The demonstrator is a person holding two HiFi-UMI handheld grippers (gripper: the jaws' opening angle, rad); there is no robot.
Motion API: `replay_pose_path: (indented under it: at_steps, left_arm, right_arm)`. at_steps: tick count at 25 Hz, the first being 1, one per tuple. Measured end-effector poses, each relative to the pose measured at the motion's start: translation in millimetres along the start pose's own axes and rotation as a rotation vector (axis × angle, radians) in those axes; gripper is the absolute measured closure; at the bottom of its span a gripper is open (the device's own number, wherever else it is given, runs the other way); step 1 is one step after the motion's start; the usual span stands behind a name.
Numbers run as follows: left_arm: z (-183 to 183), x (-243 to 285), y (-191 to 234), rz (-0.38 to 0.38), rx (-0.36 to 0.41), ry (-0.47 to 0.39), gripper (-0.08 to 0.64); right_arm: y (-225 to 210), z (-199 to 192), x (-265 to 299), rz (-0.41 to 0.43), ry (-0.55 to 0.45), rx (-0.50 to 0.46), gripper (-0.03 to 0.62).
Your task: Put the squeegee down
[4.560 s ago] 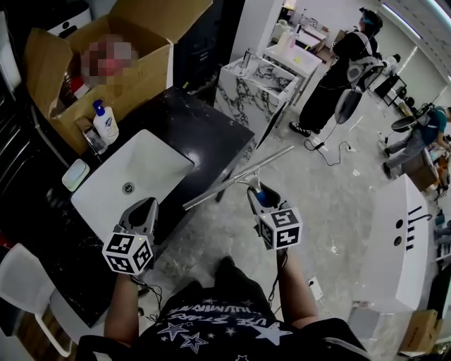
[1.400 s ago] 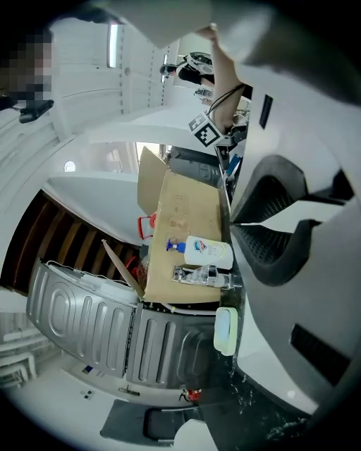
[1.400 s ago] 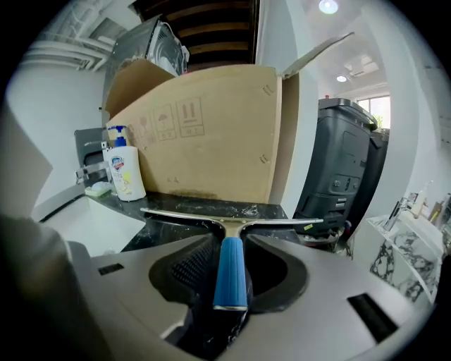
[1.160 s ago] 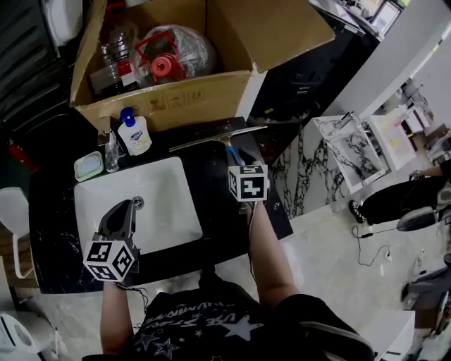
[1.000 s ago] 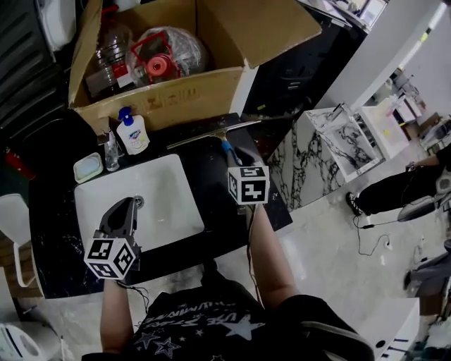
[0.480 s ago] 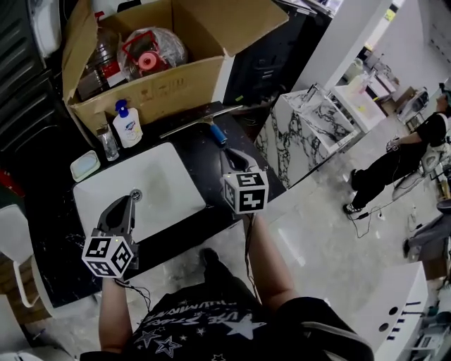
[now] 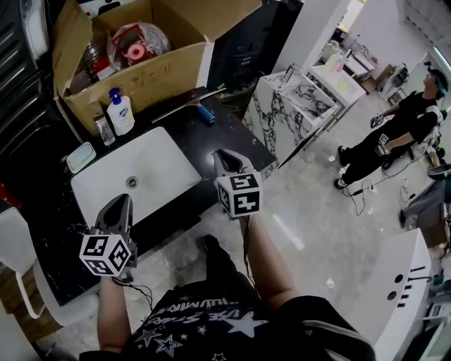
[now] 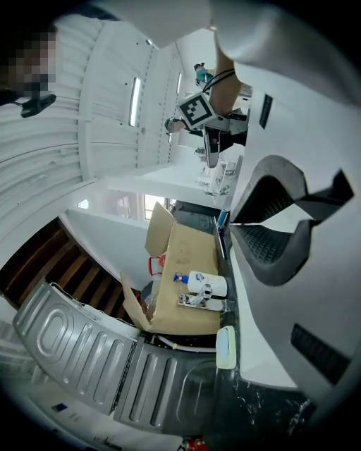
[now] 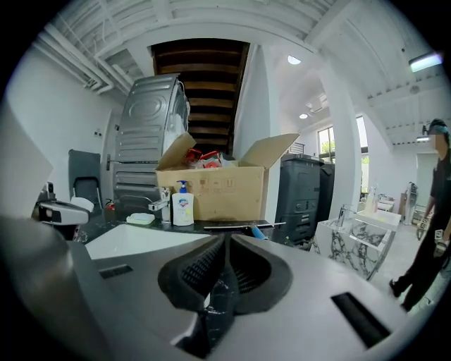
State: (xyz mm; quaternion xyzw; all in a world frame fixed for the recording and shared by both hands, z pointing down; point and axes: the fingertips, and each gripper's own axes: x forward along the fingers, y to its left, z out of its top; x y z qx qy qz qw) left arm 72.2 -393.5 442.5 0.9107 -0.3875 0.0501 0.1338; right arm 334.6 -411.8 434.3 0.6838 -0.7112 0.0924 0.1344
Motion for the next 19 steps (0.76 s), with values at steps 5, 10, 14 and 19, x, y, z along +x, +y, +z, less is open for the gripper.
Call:
replay_pose_path:
  at_steps: [5, 10, 14, 19]
  left_arm:
    - [-6, -30, -10, -0.041, -0.001, 0.003, 0.535]
    - [-7, -58, -16, -0.091, 0.024, 0.0, 0.535]
    - [-10, -83, -14, -0.111, 0.032, 0.005, 0.535]
    - [-18, -110, -10, -0.123, 0.019, 0.023, 0.535]
  right_arm:
    - [20, -7, -37, -0.022, 0.001, 0.001, 0.535]
    - [41, -12, -69, -0.06, -0.012, 0.014, 0.535]
    - [64, -22, -92, -0.072, -0.013, 0.031, 0.535]
    - [89, -31, -115, -0.078, -0.004, 0.036, 0.535]
